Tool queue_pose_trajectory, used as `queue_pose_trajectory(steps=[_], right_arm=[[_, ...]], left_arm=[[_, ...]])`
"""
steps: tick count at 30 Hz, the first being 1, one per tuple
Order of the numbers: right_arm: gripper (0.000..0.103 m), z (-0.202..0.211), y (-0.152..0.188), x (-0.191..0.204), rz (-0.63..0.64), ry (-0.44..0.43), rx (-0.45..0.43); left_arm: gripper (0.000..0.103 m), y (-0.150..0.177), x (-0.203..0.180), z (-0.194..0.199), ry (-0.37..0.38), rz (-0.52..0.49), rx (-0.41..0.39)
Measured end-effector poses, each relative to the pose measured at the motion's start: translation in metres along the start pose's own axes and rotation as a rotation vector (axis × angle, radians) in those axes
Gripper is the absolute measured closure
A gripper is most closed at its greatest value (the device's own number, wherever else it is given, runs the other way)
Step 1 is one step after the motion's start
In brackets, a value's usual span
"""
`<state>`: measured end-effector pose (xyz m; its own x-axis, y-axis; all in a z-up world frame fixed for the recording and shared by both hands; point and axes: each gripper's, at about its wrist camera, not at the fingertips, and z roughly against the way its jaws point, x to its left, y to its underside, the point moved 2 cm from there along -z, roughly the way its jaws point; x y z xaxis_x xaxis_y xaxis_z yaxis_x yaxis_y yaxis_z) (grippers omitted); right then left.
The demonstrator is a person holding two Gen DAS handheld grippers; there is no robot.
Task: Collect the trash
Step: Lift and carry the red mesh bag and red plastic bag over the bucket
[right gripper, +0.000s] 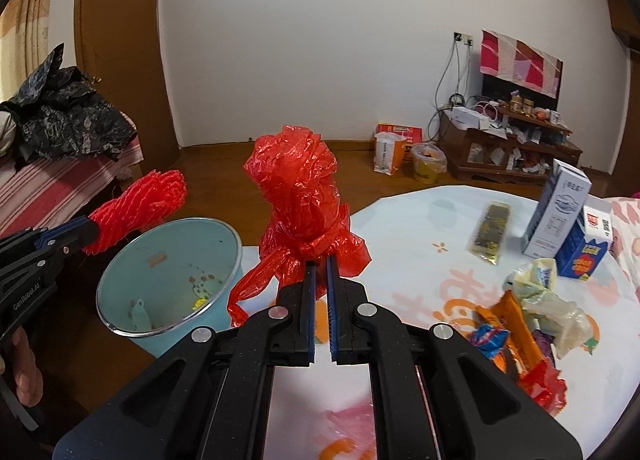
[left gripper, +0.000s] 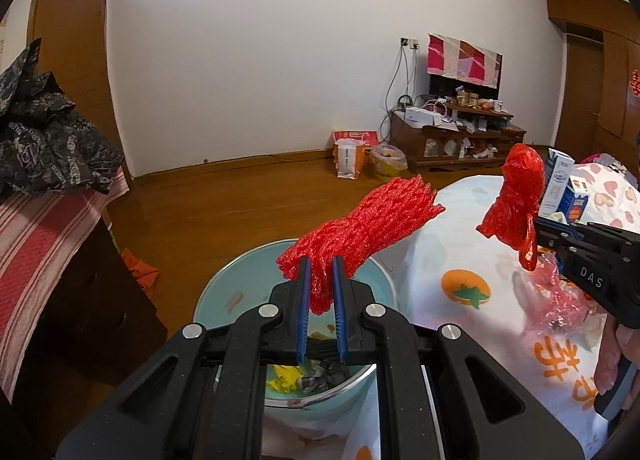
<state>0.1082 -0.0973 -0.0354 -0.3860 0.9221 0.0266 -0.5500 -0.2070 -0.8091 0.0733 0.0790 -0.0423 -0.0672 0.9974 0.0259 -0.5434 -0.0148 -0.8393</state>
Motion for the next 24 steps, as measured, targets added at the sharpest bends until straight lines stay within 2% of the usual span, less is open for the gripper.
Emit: queue_pose_trajectory(steps=[24], right_arm=[[0.097,-0.028,-0.006,0.053,0.081,-0.076,0.033]], left_arm=[[0.092,0.009,0.041,-0.006,-0.081,0.042,0.032]])
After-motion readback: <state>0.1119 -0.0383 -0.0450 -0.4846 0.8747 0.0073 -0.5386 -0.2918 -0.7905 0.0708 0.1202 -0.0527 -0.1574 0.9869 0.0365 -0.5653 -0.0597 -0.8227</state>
